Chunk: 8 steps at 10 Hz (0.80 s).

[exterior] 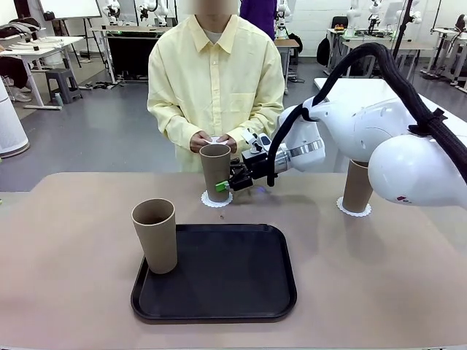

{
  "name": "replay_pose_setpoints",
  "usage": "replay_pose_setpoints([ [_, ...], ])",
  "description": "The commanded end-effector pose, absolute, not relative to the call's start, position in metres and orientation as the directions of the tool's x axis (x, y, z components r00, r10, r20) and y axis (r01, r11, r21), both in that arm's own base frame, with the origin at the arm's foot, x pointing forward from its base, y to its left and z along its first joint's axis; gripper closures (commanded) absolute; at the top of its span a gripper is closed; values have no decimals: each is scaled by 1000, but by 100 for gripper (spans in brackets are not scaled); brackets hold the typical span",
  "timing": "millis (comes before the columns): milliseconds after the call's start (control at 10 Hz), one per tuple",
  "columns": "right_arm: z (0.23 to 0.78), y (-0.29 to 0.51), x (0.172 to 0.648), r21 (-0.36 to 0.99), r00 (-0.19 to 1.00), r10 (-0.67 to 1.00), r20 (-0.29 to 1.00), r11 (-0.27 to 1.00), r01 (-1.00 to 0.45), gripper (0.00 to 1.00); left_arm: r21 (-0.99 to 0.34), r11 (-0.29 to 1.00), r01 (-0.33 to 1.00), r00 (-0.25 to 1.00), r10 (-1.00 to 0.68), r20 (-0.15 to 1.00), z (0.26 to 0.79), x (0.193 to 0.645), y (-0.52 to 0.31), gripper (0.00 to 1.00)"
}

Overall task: Place coasters on the table and set cups on them.
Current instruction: Take one Reusable plastic cup from the Flat Tray and place it on a coaster set by the human.

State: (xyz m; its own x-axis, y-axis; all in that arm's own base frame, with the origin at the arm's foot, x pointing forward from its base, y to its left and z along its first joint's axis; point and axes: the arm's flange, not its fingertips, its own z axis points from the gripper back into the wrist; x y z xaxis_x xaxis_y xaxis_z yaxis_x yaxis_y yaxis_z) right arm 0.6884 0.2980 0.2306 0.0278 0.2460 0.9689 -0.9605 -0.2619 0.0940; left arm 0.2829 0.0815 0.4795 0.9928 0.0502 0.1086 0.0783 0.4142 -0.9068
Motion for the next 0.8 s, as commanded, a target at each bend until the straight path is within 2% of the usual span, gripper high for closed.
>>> replay_pose_setpoints([
  [0, 230, 301, 700, 115, 37, 276, 960, -271, -956, 19, -910, 406, 88, 992, 48, 117, 480, 282, 82, 0],
  [100, 229, 302, 700, 117, 38, 278, 960, -273, -955, 5, -910, 406, 88, 992, 48, 117, 480, 282, 82, 0],
  [200, 229, 302, 700, 117, 37, 281, 959, -273, -955, 0, -910, 406, 88, 992, 48, 117, 480, 282, 82, 0],
  [700, 229, 303, 700, 116, 29, 299, 954, -276, -954, 0, -910, 406, 88, 992, 48, 117, 480, 282, 82, 0],
])
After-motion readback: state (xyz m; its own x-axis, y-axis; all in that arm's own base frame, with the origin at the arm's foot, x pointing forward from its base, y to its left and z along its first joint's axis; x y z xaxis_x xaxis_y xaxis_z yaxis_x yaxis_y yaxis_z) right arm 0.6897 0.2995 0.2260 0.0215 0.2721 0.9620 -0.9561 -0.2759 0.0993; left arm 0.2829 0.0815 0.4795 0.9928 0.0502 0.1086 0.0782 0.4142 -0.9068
